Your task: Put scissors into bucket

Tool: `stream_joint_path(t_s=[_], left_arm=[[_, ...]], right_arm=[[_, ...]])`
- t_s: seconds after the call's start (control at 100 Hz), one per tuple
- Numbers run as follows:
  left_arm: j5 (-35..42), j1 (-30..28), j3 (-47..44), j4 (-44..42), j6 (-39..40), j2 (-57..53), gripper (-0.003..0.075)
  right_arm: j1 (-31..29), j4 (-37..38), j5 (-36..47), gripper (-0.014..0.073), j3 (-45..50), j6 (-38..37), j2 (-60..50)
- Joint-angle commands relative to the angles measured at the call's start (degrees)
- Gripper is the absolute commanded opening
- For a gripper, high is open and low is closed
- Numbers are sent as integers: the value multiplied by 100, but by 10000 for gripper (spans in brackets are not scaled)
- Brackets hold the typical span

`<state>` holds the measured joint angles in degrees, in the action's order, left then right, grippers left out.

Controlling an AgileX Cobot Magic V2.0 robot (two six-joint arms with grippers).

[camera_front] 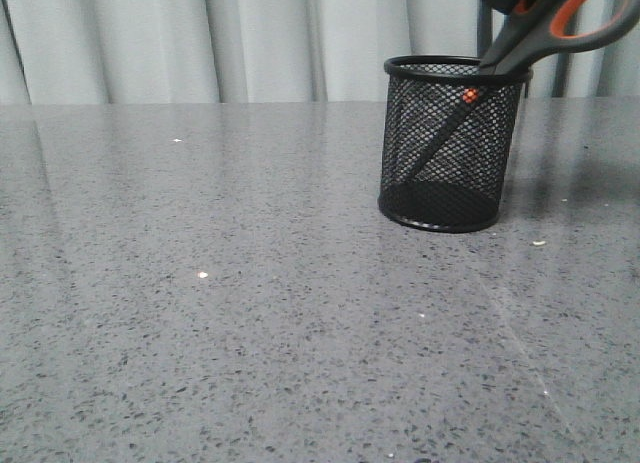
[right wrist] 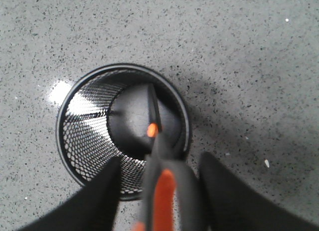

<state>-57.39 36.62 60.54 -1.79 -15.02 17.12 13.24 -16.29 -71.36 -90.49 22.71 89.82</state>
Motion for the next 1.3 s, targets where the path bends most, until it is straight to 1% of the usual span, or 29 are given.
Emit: stream_joint_path(t_s=[0.0,0.26,0.31,0.35,0.4,0.43,0.45,0.46,0.47,0.48,0.49,0.5,0.52,0.53,0.54,0.55,0.61,0.68,0.76,0.84,0.9,0.99,1.01,1.06,1.14,1.19,1.29], left_arm=[[475,27,112,54,59,111,169],[465,27,112,54,59,111,169],[478,27,112,54,59,111,169],[541,27,112,-11,76,111,169],[710,27,74,-88,165,111,166],[856,27,43,-167,287,111,157],[964,27,11,-228,337,111,146],[1041,27,-10,-255,391,111,142],[1078,27,-22,-308,418,111,134],[1152,27,-50,-330,465,111,130],[1189,27,-64,-355,489,111,120],[1227,27,-80,-410,541,111,115],[1341,27,-131,-483,582,111,102],[1415,27,-169,-502,623,111,97],[1456,27,-188,-545,647,111,87],[1530,27,-226,-568,693,111,83],[1820,27,-400,-612,822,111,45],[2179,27,-659,-586,846,97,15],[2737,27,-1074,-543,846,-5,0],[3303,27,-1543,-520,846,-174,-3],[3634,27,-1955,-512,846,-314,-3],[3901,27,-2486,-498,846,-445,-3],[3955,27,-2611,-498,846,-460,-3],[4091,27,-2873,-498,846,-473,-8],[4404,27,-3244,-397,846,-473,-19],[4632,27,-3413,-385,846,-473,-20],[5071,14,-3649,-412,846,-460,-20]], right_arm=[[5,-84,-152,468,-273,9,-219],[5,-125,-275,469,-1009,6,-332],[5,-174,-275,463,-1145,6,-401],[5,-227,-275,440,-1211,-5,-467],[5,-318,-275,372,-1253,-55,-595],[5,-439,-275,290,-1253,-66,-678],[5,-544,-275,251,-1253,-66,-742],[5,-614,-275,208,-1253,-66,-784],[5,-651,-275,185,-1253,-66,-806],[5,-718,-275,139,-1238,-66,-829],[5,-749,-275,115,-1240,-66,-876],[5,-777,-275,66,-1220,-66,-903],[5,-876,-275,16,-1191,-66,-987],[5,-936,-275,-33,-1178,-66,-1048],[5,-960,-263,-57,-1164,-66,-1081],[5,-1014,-263,-71,-1133,-66,-1115],[5,-1092,-225,-46,-934,-27,-1479],[5,-1079,-75,-44,-475,52,-2074],[5,-1071,443,-44,345,263,-3007],[5,-1031,1280,-45,1533,576,-4277],[5,-846,1866,-45,2512,587,-5216],[-7,-523,2737,-45,3852,587,-6738],[-16,-436,2855,-45,4268,573,-7064],[-16,-246,3174,-45,4913,433,-7766],[-16,-164,3356,-45,5659,411,-8786],[-16,-151,3486,-45,5977,369,-9237],[-7,-78,3492,-45,6147,343,-8970]])
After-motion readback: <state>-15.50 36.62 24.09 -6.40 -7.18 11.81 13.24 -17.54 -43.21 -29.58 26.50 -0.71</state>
